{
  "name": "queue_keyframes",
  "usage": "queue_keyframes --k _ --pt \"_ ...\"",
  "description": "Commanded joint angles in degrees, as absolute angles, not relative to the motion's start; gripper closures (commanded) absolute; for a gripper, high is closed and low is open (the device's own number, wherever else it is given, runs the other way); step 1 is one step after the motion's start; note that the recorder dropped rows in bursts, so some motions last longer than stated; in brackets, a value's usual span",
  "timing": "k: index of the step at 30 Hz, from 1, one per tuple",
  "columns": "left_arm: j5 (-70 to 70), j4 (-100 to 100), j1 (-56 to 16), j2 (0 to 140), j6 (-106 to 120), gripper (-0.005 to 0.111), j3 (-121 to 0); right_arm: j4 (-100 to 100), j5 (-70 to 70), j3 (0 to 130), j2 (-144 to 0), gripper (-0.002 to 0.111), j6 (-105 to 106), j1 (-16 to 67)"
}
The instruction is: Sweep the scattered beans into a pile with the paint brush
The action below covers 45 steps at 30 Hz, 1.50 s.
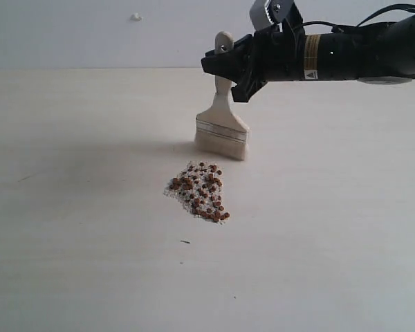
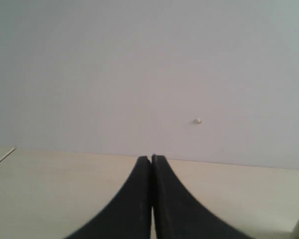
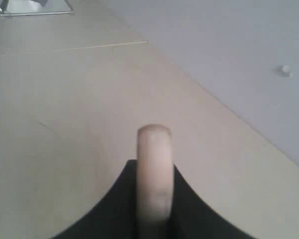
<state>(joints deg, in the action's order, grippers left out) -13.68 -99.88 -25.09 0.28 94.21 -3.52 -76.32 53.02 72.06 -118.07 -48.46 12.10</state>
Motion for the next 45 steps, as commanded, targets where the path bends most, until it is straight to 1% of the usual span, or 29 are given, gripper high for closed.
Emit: queue_keyframes --k 1,10,23,27,30,37,42,45 --pt "-13.3 -99.9 -25.0 0.0 94.2 0.107 -3.2 -79.7 55.3 72.5 -119.0 0.108 -51.5 11.6" --pt "-13.3 -99.9 -25.0 0.0 94.2 0.107 -3.2 -80.1 55.8 72.5 -118.9 0.108 -57.3 11.9" --pt "-13.3 -99.9 -25.0 0.0 94.2 0.107 -3.2 -84.8 63.1 72.5 -118.7 0.108 -64.7 11.9" --pt "-13.3 -99.9 -25.0 0.0 94.2 0.107 -3.2 -85.8 62.6 72.5 -118.6 0.108 -64.7 11.9" --pt "-13.3 -99.9 -25.0 0.0 94.2 0.107 -3.2 -84.8 59.4 72.5 -118.0 0.108 -64.1 11.9" --pt "-13.3 -99.9 -25.0 0.0 94.2 0.107 -3.2 -84.2 58.2 72.5 -113.3 0.108 -64.7 11.2" --pt "-13.3 -99.9 -25.0 0.0 94.2 0.107 -3.2 -84.0 47.8 71.8 -109.0 0.108 -71.0 11.3" --pt "-13.3 -99.9 -25.0 0.0 94.2 0.107 -3.2 -78.4 43.3 68.7 -106.2 0.108 -70.9 11.3"
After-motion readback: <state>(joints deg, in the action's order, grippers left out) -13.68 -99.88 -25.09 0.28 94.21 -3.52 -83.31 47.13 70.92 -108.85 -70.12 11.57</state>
